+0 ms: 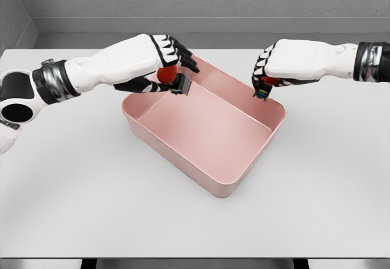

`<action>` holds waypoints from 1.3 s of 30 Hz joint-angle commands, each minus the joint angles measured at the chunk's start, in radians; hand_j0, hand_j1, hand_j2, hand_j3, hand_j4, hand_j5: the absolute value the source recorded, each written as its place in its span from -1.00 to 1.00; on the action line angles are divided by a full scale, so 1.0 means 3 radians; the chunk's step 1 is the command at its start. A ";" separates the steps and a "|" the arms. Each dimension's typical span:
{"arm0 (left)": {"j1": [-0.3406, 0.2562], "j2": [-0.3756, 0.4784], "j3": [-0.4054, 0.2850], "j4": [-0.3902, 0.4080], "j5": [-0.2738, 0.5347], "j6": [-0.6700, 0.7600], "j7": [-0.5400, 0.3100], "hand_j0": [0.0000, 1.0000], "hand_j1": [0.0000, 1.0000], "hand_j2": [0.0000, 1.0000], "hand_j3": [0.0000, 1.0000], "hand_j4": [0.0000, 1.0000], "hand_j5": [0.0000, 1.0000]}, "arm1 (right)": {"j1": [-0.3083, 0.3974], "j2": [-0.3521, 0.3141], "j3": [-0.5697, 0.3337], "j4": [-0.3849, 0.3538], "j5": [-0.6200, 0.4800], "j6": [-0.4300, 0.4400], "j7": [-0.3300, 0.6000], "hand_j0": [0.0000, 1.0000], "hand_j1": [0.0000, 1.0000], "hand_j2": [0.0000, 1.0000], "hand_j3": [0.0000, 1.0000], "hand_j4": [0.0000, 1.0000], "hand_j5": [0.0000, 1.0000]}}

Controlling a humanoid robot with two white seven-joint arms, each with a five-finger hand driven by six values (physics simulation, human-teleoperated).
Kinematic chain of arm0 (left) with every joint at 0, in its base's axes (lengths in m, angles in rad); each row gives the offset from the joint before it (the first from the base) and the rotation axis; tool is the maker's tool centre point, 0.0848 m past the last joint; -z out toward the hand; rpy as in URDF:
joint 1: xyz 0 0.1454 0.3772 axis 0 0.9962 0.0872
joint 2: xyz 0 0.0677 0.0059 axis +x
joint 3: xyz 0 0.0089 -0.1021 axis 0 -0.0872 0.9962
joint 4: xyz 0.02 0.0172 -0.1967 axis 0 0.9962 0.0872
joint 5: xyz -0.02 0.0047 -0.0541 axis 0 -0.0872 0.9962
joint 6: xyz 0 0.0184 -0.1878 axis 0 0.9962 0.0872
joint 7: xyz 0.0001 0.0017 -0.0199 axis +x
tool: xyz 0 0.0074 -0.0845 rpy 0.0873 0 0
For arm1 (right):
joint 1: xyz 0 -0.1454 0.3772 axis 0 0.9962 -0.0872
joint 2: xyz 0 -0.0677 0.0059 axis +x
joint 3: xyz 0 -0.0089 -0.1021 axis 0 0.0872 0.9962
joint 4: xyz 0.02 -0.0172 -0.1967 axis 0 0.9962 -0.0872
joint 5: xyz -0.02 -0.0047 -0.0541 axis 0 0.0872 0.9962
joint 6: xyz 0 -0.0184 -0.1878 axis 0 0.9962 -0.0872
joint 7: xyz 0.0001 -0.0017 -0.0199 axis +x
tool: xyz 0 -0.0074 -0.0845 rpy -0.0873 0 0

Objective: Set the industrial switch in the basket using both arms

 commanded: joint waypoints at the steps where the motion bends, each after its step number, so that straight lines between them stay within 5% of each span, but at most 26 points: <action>1: -0.0005 -0.0005 0.0013 -0.0046 0.0025 0.0005 0.0012 1.00 1.00 1.00 1.00 1.00 1.00 | 0.0000 0.0045 0.0001 -0.0008 -0.0013 0.0008 -0.0002 -0.08 -0.08 -0.08 -0.08 -0.08 -0.08; 16: -0.0066 -0.0077 0.0151 -0.0061 0.0046 0.0005 0.0012 1.00 1.00 1.00 1.00 1.00 1.00 | 0.0020 0.0147 0.0026 -0.0217 -0.0013 0.0008 -0.0002 -0.07 -0.07 -0.07 -0.07 -0.07 -0.07; 22: -0.0010 0.0225 0.0217 -0.0025 0.0061 0.0005 0.0012 1.00 1.00 1.00 1.00 1.00 1.00 | 0.0031 0.0316 0.0032 -0.0217 0.0007 0.0008 -0.0002 -0.04 -0.04 -0.04 -0.04 -0.04 -0.04; 25: 0.0031 0.0414 0.0238 0.0026 0.0132 0.0005 0.0017 1.00 1.00 1.00 1.00 1.00 1.00 | 0.0031 0.0316 0.0037 -0.0217 0.0017 0.0008 -0.0002 0.20 0.20 0.20 0.20 0.20 0.20; 27: 0.0209 0.0460 0.0396 0.0123 0.0158 0.0005 0.0012 1.00 1.00 1.00 1.00 1.00 1.00 | 0.0031 0.0316 0.0057 -0.0212 0.0012 0.0008 -0.0007 0.94 0.94 0.94 0.94 0.94 0.94; 35: 0.0404 0.0685 0.0621 0.0456 0.0230 0.0005 0.0017 1.00 1.00 1.00 1.00 1.00 1.00 | 0.0036 0.0270 0.0062 -0.0192 -0.0003 0.0008 -0.0012 1.00 1.00 1.00 1.00 1.00 1.00; 39: 0.0522 0.0751 0.0636 0.0471 0.0219 0.0005 0.0002 1.00 1.00 1.00 1.00 1.00 1.00 | 0.0235 -0.0205 -0.0142 -0.0181 -0.0049 0.0008 -0.0150 1.00 1.00 1.00 1.00 1.00 1.00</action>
